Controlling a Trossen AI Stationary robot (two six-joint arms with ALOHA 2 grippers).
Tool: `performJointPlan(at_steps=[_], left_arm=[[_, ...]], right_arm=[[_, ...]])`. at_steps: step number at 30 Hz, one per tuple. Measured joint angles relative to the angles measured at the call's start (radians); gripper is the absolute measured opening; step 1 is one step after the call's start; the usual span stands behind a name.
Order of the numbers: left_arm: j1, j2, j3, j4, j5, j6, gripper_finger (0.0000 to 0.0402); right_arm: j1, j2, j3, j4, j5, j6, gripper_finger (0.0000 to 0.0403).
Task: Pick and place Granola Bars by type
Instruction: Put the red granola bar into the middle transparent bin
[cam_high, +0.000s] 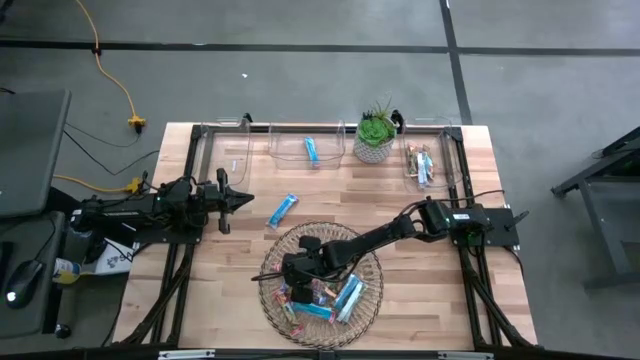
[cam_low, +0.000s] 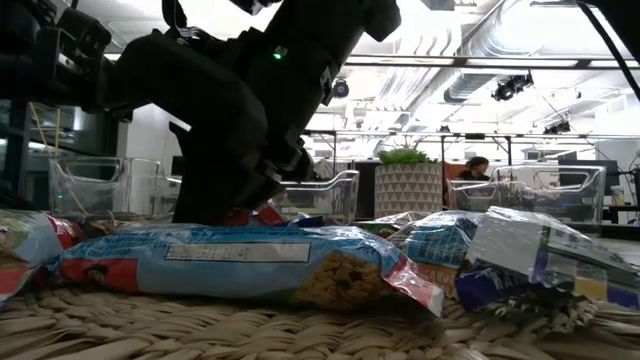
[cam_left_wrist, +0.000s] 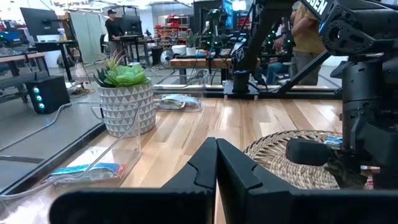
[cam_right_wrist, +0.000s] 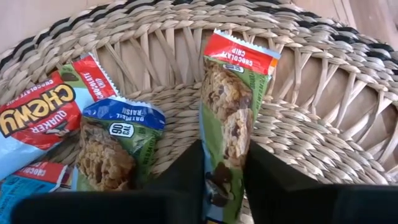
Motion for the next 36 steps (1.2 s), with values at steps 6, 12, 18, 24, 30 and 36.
performJointPlan(at_steps=[6,12,18,24,30,36], left_arm=[[0.000,0.000,0.000,0.000,0.000,0.000,0.0003],[0.000,0.000,0.000,0.000,0.000,0.000,0.0003],[0.000,0.000,0.000,0.000,0.000,0.000,0.0003],[0.000,0.000,0.000,0.000,0.000,0.000,0.0003],[0.000,0.000,0.000,0.000,0.000,0.000,0.0003],[0.000,0.000,0.000,0.000,0.000,0.000,0.0003]], right_arm=[[0.000,0.000,0.000,0.000,-0.005,0.000,0.0049],[-0.006,-0.016,-0.002,0.000,-0.026,-0.003,0.0049],[-0.023,-0.076,-0.003,0.026,-0.051,-0.016,0.0044],[-0.056,-0.152,-0.003,0.051,-0.061,-0.027,0.0036],[-0.096,-0.236,-0.002,0.066,-0.081,-0.026,0.0038],[-0.150,-0.337,-0.002,0.110,-0.120,-0.024,0.0031]])
